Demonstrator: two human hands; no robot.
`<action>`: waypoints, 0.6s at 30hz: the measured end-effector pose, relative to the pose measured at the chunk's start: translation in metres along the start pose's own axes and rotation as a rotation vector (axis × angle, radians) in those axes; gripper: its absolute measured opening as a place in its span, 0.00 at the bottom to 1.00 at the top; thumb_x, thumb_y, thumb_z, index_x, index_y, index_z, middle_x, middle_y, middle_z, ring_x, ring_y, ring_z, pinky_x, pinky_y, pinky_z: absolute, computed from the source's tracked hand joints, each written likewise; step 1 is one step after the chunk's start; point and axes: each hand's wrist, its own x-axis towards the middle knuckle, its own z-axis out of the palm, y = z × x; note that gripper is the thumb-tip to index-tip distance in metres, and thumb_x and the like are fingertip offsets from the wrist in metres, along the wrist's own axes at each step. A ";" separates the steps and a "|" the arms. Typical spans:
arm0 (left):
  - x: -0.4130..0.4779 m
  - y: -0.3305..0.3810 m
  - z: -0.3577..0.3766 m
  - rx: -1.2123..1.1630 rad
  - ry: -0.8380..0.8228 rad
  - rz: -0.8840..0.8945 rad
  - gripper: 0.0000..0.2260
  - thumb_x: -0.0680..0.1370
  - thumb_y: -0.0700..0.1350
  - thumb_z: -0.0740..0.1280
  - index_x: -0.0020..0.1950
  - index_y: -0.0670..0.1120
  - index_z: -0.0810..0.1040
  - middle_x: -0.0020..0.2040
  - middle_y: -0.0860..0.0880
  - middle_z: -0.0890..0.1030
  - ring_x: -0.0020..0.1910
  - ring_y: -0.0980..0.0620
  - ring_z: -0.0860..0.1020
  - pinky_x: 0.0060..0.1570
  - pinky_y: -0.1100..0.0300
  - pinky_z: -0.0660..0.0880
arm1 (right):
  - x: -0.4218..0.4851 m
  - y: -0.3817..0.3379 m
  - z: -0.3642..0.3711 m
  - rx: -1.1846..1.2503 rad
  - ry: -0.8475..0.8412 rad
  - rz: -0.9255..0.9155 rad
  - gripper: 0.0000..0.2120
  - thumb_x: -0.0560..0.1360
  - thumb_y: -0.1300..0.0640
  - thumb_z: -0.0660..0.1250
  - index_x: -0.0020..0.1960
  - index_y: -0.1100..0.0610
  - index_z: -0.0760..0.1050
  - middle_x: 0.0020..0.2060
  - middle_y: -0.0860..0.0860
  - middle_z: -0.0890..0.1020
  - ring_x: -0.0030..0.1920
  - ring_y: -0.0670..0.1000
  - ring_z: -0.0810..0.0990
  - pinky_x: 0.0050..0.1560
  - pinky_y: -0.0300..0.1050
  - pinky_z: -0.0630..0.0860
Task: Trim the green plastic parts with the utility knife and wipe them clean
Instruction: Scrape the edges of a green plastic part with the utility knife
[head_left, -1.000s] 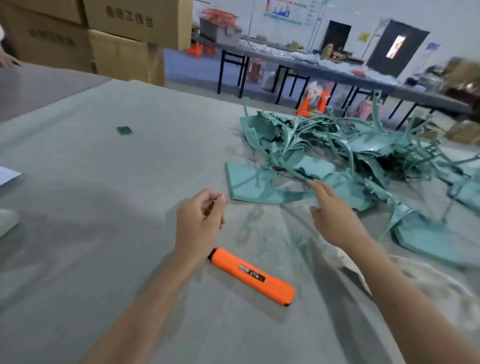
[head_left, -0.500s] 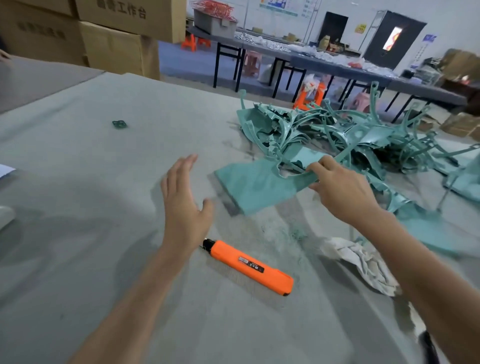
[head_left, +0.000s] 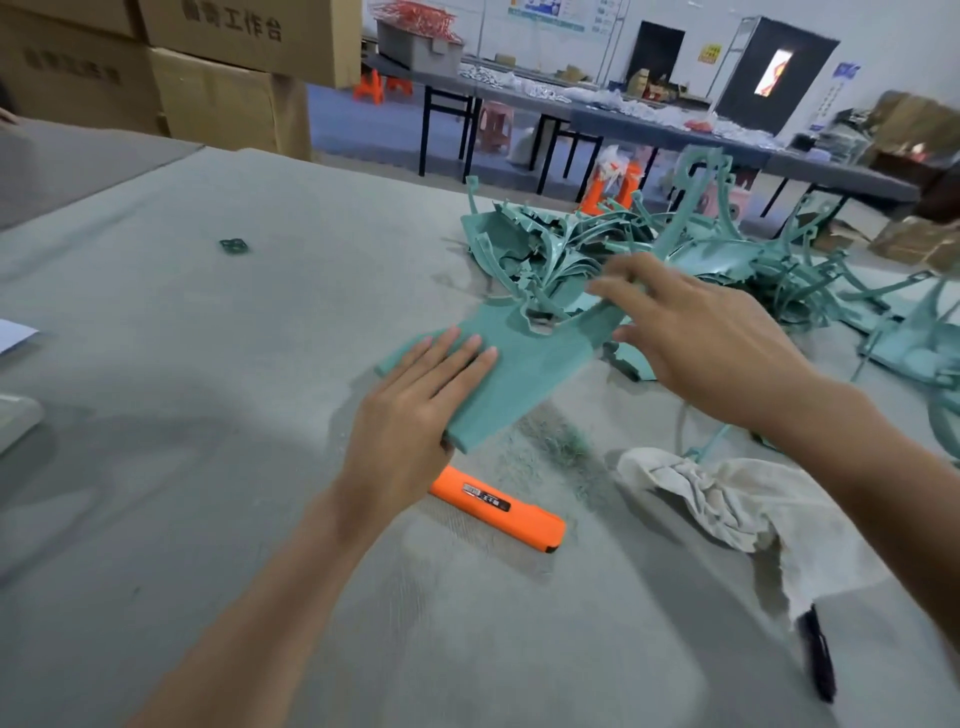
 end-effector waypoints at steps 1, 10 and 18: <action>0.001 0.001 -0.002 -0.009 0.037 -0.036 0.29 0.66 0.29 0.57 0.66 0.39 0.76 0.65 0.42 0.77 0.65 0.41 0.75 0.64 0.49 0.70 | 0.000 -0.003 -0.001 0.036 0.072 0.028 0.23 0.79 0.56 0.65 0.73 0.58 0.67 0.72 0.57 0.65 0.43 0.50 0.76 0.23 0.44 0.68; 0.002 -0.022 -0.010 -0.123 0.352 -0.443 0.24 0.70 0.29 0.63 0.65 0.39 0.77 0.58 0.42 0.82 0.48 0.40 0.82 0.47 0.56 0.75 | -0.024 -0.107 0.054 0.531 -0.042 0.233 0.13 0.79 0.43 0.64 0.58 0.50 0.78 0.49 0.45 0.80 0.55 0.49 0.74 0.48 0.49 0.74; -0.014 -0.026 -0.007 -0.120 0.283 -0.376 0.27 0.70 0.29 0.61 0.68 0.41 0.75 0.63 0.45 0.79 0.57 0.47 0.80 0.53 0.51 0.76 | -0.024 -0.141 0.096 0.536 -0.063 0.211 0.13 0.73 0.41 0.69 0.47 0.51 0.78 0.44 0.46 0.76 0.49 0.52 0.74 0.43 0.43 0.68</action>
